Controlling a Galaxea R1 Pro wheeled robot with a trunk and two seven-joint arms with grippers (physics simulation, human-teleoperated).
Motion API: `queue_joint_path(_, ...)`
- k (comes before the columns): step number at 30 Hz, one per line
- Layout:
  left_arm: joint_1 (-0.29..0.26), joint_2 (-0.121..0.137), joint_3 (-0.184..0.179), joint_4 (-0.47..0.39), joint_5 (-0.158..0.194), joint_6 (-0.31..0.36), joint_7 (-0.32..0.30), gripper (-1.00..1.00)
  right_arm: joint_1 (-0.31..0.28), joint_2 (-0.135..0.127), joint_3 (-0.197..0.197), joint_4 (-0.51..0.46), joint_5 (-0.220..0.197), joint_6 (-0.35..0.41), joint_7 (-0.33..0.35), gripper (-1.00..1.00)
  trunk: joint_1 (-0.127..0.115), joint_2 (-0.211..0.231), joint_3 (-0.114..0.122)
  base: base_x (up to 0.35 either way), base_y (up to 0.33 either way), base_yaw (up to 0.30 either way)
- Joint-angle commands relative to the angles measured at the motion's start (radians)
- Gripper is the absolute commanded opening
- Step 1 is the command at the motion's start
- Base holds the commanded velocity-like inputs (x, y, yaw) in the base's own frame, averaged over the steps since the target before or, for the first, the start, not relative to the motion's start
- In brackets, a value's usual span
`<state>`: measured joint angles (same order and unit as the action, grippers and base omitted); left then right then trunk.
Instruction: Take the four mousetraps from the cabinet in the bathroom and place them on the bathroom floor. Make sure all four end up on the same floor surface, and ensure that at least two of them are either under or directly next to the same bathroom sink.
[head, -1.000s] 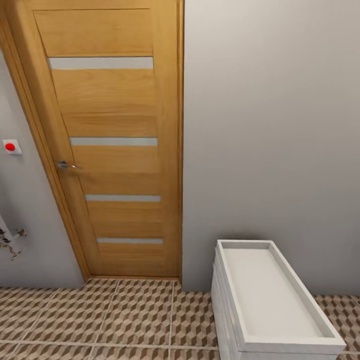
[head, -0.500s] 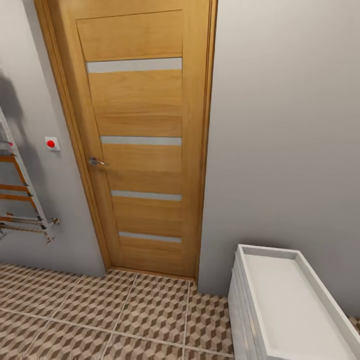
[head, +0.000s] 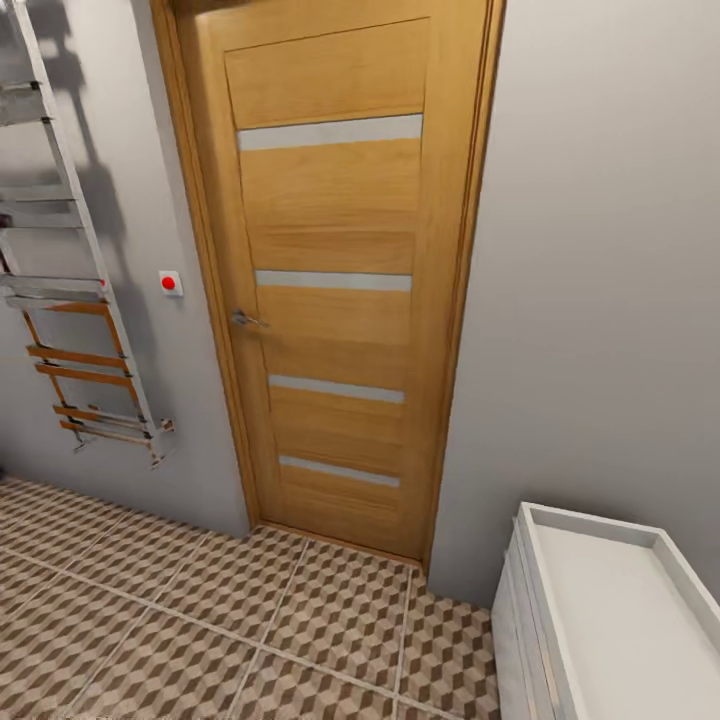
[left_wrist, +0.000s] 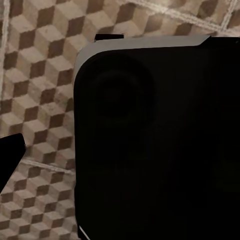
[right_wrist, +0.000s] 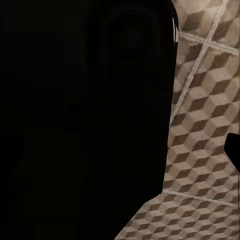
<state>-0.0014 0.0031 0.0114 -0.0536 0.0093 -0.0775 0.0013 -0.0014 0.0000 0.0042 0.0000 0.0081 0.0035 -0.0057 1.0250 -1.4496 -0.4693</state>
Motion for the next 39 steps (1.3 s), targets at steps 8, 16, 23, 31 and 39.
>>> queue_joint_path(8, 0.000, 0.001, 0.000, 0.000, 0.041, -0.002, 0.000, 1.00, 0.000, 0.000, 0.000, 0.000, 0.001, 0.000, -0.001, 1.00, 0.000, 0.000, -0.001, 0.000, 0.000, 0.271)
queue_joint_path(16, 0.000, 0.001, -0.001, 0.000, 0.086, -0.002, -0.001, 1.00, 0.000, 0.000, 0.000, 0.000, 0.001, 0.000, -0.001, 1.00, 0.000, 0.000, -0.001, 0.000, 0.000, 0.246)
queue_joint_path(23, 0.000, 0.001, -0.001, 0.000, 0.102, -0.003, -0.001, 1.00, 0.000, 0.000, 0.000, 0.000, 0.001, 0.000, 0.000, 1.00, 0.000, 0.000, -0.001, 0.000, 0.000, 0.233)
queue_joint_path(31, 0.000, 0.000, -0.001, 0.000, 0.105, -0.004, -0.001, 1.00, 0.000, 0.000, 0.000, 0.000, 0.000, 0.000, -0.002, 1.00, 0.000, 0.000, -0.001, 0.000, 0.000, 0.252)
queue_joint_path(39, 0.000, 0.000, -0.002, 0.000, 0.104, -0.004, -0.002, 1.00, 0.000, 0.000, 0.000, 0.000, 0.001, 0.000, -0.002, 1.00, 0.000, 0.000, -0.001, 0.000, 0.000, 0.265)
